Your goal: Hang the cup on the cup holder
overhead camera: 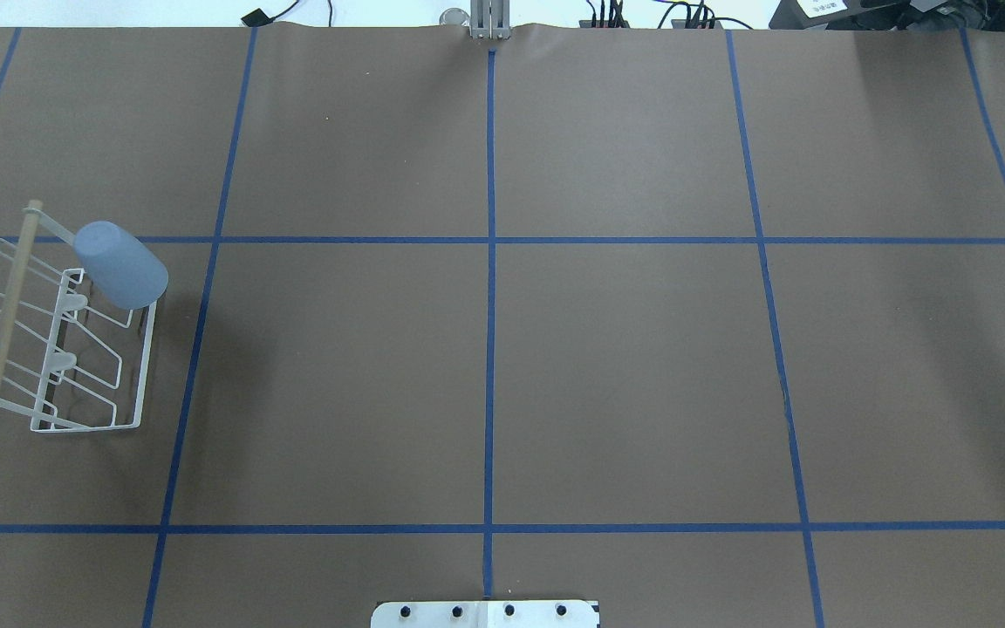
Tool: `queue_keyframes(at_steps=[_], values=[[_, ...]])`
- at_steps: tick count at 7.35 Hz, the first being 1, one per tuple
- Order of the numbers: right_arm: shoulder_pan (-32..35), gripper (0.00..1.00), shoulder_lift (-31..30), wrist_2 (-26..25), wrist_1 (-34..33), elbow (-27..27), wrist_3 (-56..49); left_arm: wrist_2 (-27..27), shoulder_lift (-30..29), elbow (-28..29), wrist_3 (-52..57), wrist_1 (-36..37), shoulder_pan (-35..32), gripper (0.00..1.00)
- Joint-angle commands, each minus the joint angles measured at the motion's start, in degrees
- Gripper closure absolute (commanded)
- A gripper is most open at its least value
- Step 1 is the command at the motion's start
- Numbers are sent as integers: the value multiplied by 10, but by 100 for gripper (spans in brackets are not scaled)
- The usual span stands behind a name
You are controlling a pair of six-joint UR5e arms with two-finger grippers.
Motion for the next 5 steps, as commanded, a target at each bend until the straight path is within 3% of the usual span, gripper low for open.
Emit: queue_keyframes(at_steps=[1,5], values=[[0,0,0,0,4,0,1,-1,2,-5,1,0,-1,2],[1,0,0,-1,4,0,1,-1,2,-12,-1,0,-1,2]])
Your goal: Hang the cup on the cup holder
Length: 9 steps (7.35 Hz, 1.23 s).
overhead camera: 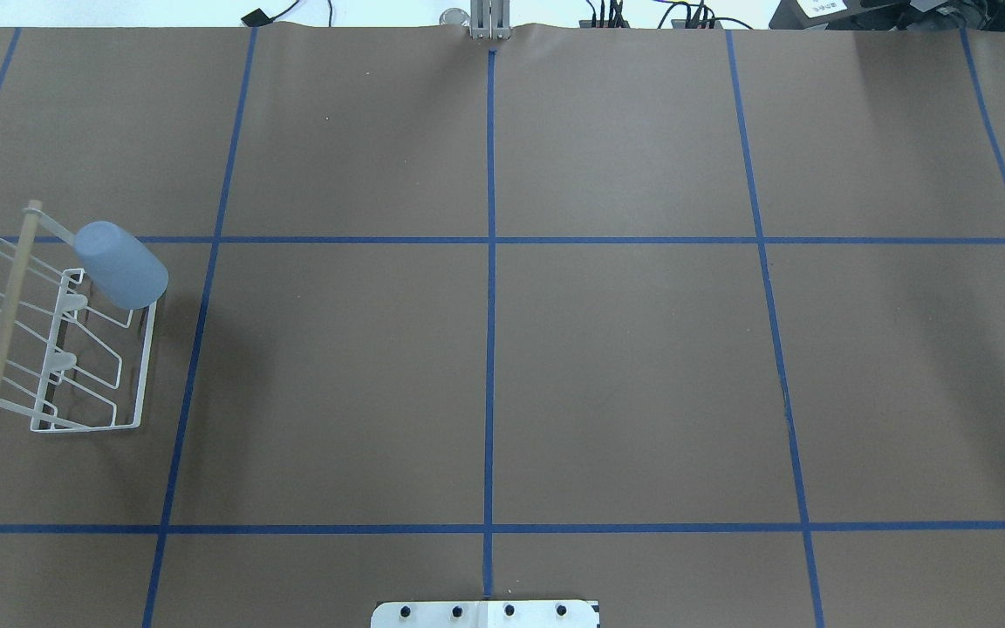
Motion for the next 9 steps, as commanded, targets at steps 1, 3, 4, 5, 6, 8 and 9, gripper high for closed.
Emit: queue_keyframes(at_steps=[1,3,4,5,6,8,9], values=[[1,0,0,1,0,0,0,0,1,-8,0,1,0,2],[1,0,0,1,0,1,0,0,-2,4,-5,1,0,2],[1,0,1,0,1,2,0,1,1,-9,-7,0,0,2],[1,0,1,-1,0,2,0,5,1,-10,-4,0,0,2],[1,0,1,-1,1,3,0,5,2,-9,-7,0,0,2],[1,0,2,0,0,3,0,4,2,-8,-7,1,0,2],[1,0,2,0,0,2,0,1,2,-2,-8,1,0,2]])
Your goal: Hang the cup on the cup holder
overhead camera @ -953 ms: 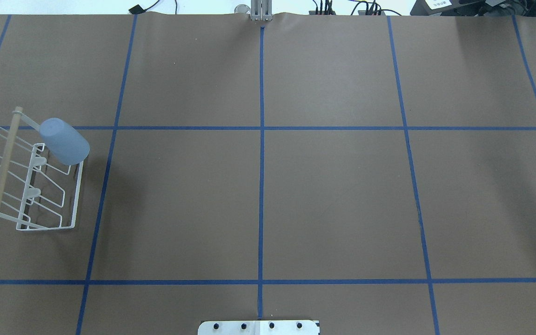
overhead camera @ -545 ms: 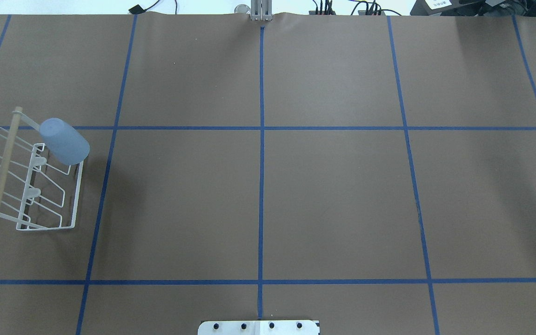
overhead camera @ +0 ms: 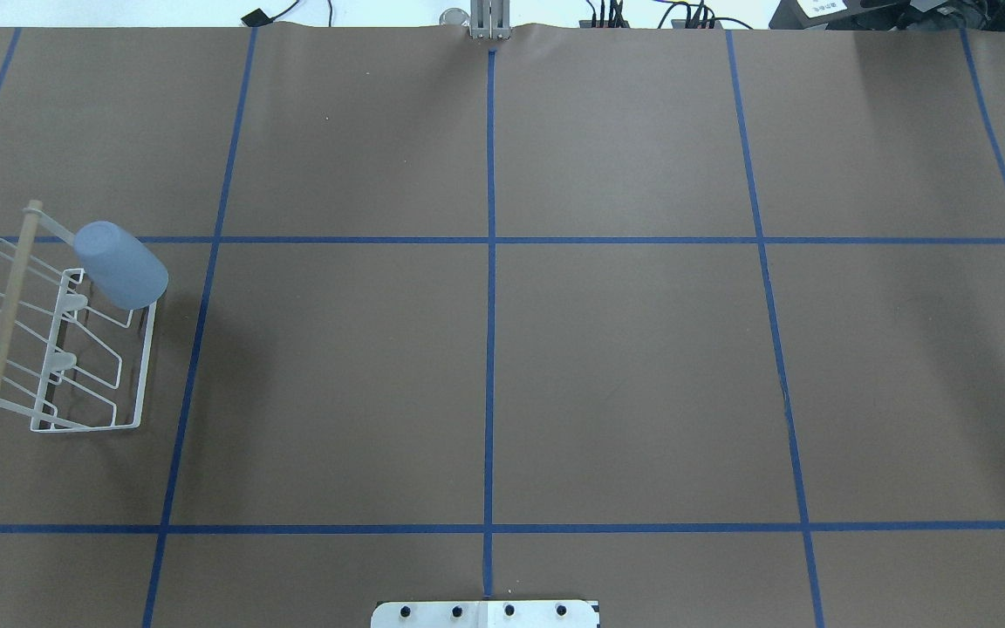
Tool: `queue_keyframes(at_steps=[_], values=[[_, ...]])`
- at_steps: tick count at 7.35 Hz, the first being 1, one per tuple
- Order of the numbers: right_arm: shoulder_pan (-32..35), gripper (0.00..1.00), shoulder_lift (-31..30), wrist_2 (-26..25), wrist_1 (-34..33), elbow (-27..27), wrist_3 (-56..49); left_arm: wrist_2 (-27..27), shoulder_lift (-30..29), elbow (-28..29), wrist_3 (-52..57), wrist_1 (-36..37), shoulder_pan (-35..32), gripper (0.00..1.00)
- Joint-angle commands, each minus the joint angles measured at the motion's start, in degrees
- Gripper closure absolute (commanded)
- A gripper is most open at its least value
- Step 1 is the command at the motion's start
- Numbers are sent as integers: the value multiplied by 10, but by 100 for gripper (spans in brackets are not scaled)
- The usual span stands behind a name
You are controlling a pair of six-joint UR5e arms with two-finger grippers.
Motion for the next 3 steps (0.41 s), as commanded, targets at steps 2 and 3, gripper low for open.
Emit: queue_keyframes(at_steps=[2,3], values=[[0,0,0,1,0,0,0,-3,0,15,-29,0,0,2],[0,0,0,2,0,0,0,-1,-3,20,-39,0,1,2]])
